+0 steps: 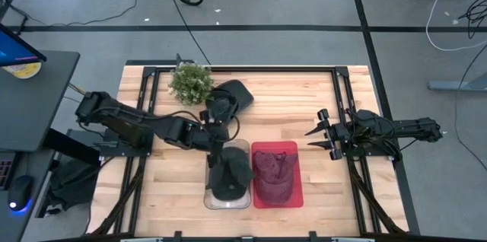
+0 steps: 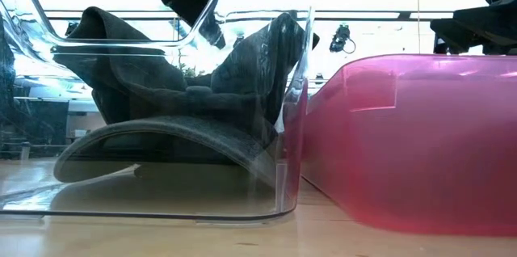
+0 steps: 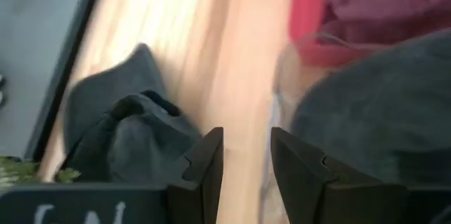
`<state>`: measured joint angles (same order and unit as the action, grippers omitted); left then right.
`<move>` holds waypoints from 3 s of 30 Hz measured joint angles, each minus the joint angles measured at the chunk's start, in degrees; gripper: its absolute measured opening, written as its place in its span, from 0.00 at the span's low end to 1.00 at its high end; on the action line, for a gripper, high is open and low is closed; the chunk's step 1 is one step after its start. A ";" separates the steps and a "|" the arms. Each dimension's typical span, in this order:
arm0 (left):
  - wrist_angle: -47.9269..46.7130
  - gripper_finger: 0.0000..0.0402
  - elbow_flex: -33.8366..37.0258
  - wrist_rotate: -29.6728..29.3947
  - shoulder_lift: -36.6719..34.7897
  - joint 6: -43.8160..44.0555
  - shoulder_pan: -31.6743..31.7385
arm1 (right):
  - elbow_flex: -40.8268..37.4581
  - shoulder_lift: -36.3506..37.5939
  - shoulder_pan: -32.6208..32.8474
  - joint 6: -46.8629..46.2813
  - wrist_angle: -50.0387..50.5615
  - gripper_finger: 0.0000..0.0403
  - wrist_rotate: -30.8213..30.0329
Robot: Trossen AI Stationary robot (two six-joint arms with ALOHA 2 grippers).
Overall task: Pick & Place hat
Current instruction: Put the black cap into the transparent bin
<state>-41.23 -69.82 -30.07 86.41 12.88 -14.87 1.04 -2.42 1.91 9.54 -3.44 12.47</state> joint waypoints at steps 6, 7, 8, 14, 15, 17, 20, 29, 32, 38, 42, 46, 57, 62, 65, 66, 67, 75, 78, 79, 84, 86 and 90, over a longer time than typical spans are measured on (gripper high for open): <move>5.54 0.31 4.10 -3.17 -0.59 -1.57 2.39 | 0.00 -0.01 0.01 0.00 0.04 0.39 0.00; 7.33 0.31 5.46 -3.14 -0.59 -2.14 3.20 | 0.00 -0.02 0.02 0.00 0.07 0.39 -0.01; 9.24 0.31 6.80 -3.01 -0.59 -3.07 4.22 | 0.00 -0.01 0.01 0.00 0.06 0.39 0.00; 18.47 0.31 13.77 0.23 -0.59 -6.52 11.90 | 0.00 -0.02 0.02 0.00 0.07 0.39 -0.02; 18.71 0.31 14.42 0.29 -0.59 -6.57 13.08 | 0.00 -0.01 0.01 0.00 0.07 0.39 0.00; 18.84 0.31 16.00 0.28 -0.59 -7.15 15.12 | 0.00 -0.02 0.00 0.00 0.08 0.39 0.00; 18.93 0.31 18.69 0.29 -0.59 -8.30 17.82 | 0.00 0.00 0.02 0.00 0.09 0.39 0.00; 25.66 0.31 25.06 8.66 -0.60 -9.20 24.04 | 0.00 -0.01 0.00 0.00 0.07 0.39 0.00; 30.31 0.31 26.28 10.73 -0.61 -9.44 25.31 | 0.00 -0.02 0.02 0.00 0.09 0.39 0.00; 30.60 0.31 26.68 10.88 -0.17 -5.86 26.34 | 0.00 -0.01 0.01 0.00 0.09 0.39 0.00; 32.87 0.31 27.81 12.29 -0.17 -5.62 26.34 | 0.00 -0.02 0.00 0.00 0.09 0.39 -0.02; 36.29 0.31 29.15 12.00 -0.17 -5.75 26.57 | 0.00 -0.02 0.02 0.00 0.10 0.39 -0.01; 39.28 0.31 32.17 17.61 -0.13 -3.33 28.97 | 0.00 -0.02 0.02 0.00 0.09 0.39 0.00; 40.95 0.31 33.74 17.71 -0.13 -3.06 29.35 | 0.00 -0.02 0.02 0.00 0.10 0.39 0.00; 41.26 0.31 34.11 17.16 -0.13 -3.30 29.35 | 0.00 -0.02 0.02 0.00 0.09 0.39 0.00; 41.60 0.31 34.39 17.12 -0.13 -3.29 29.35 | 0.00 -0.01 0.02 0.00 0.09 0.39 -0.01; 42.15 0.31 34.75 17.10 -0.13 -3.27 29.35 | 0.00 -0.02 0.00 0.00 0.09 0.39 -0.02; 45.51 0.31 35.76 16.75 2.20 -3.11 29.35 | 0.00 0.00 0.02 0.00 0.11 0.39 0.00; 49.08 0.31 35.74 16.73 6.75 -3.24 29.36 | 0.00 -0.02 0.02 0.00 0.09 0.39 -0.02; 51.34 0.31 35.66 16.51 8.32 -3.59 29.45 | 0.00 -0.02 0.02 0.00 0.09 0.39 0.00; 56.94 0.29 35.36 16.33 13.22 -4.55 30.96 | 0.00 0.00 0.01 0.00 0.09 0.39 0.00; 56.77 0.24 35.36 17.25 13.31 -4.72 31.43 | 0.00 -0.02 0.00 0.00 0.09 0.39 0.00; 55.41 0.05 35.38 18.16 11.86 -5.04 31.58 | 0.00 -0.01 0.02 0.00 0.07 0.39 0.00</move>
<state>14.18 -34.45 -11.91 98.27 7.84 16.71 1.04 -2.42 1.93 9.54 -3.37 12.47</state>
